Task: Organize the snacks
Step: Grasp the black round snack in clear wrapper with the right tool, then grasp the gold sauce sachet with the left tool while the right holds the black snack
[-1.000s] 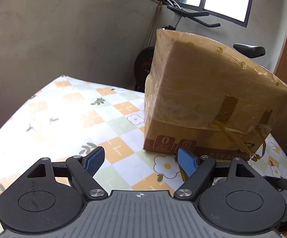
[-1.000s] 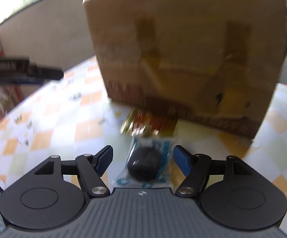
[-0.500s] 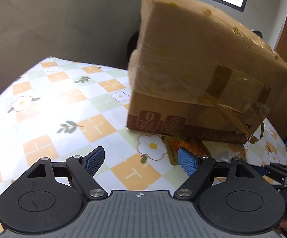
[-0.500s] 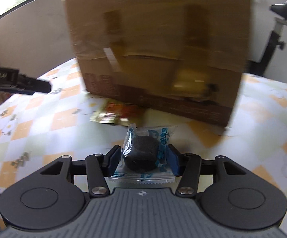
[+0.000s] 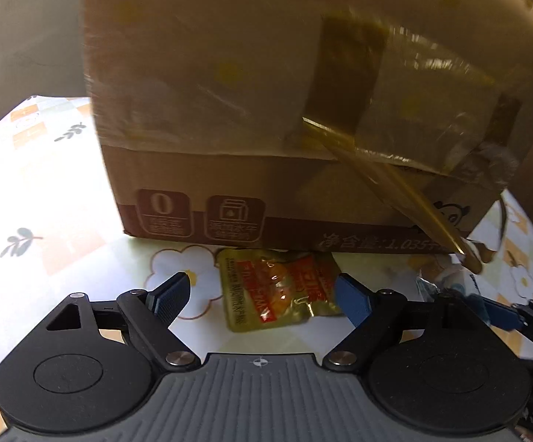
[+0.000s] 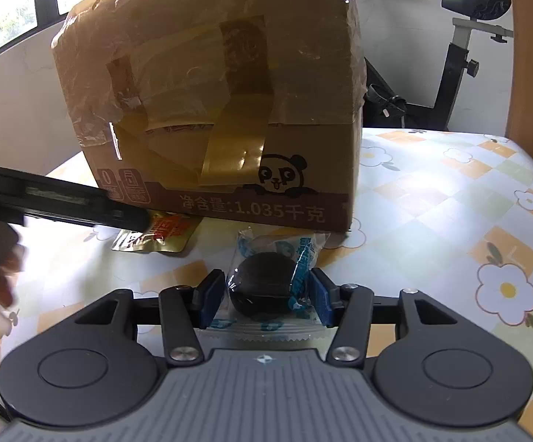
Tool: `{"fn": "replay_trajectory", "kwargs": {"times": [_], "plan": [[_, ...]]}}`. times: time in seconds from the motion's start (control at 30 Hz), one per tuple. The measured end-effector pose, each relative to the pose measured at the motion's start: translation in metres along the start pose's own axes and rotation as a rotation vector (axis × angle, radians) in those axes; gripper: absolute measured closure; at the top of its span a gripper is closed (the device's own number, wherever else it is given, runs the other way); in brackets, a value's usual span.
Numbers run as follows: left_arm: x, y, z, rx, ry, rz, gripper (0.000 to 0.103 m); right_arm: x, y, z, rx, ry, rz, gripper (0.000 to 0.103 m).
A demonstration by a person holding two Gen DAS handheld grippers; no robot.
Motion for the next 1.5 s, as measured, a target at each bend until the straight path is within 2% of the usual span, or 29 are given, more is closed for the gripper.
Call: {"fn": "replay_trajectory", "kwargs": {"times": [0.07, 0.2, 0.3, 0.47, 0.77, 1.07, 1.17, 1.2, 1.4, 1.5], "plan": [[-0.005, -0.003, 0.008, 0.018, 0.006, 0.0, 0.015, 0.003, 0.002, 0.005, 0.0, 0.017, -0.011, 0.05], [-0.014, -0.003, 0.017, 0.005, 0.039, 0.021, 0.012, 0.009, 0.0, 0.006, -0.006, 0.032, -0.014, 0.05], [-0.019, -0.003, 0.023, 0.003, 0.058, 0.021, 0.006, 0.007, 0.001, 0.006, -0.011, 0.041, -0.001, 0.05], [-0.03, -0.009, 0.034, -0.01, 0.118, 0.079, 0.0, 0.003, 0.0, 0.005, -0.021, 0.057, 0.03, 0.05], [-0.03, -0.014, 0.036, -0.015, 0.113, 0.079, 0.0, 0.003, 0.001, 0.004, -0.026, 0.064, 0.044, 0.05], [-0.017, -0.004, 0.033, -0.009, 0.097, 0.091, 0.0, 0.002, 0.001, 0.004, -0.025, 0.064, 0.044, 0.05], [-0.014, -0.006, 0.029, -0.017, 0.095, 0.09, 0.006, 0.003, 0.001, 0.004, -0.026, 0.065, 0.046, 0.05], [-0.013, -0.007, 0.026, -0.023, 0.093, 0.091, 0.013, 0.003, 0.001, 0.004, -0.026, 0.066, 0.047, 0.05], [-0.001, -0.019, 0.009, -0.032, 0.065, 0.111, 0.036, 0.002, 0.001, 0.004, -0.026, 0.066, 0.048, 0.05], [0.008, -0.03, -0.004, -0.033, 0.055, 0.122, 0.042, 0.002, 0.0, 0.004, -0.027, 0.069, 0.052, 0.05]]}}
Point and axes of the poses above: each gripper's, at about its wrist camera, not at the fingertips, and z roughly the way its jaws point, x to its left, y to its top, the point moved 7 cm from there along z, roughly the way its jaws point, and after that the axes turned 15 degrees about -z, right-handed, at the moved point
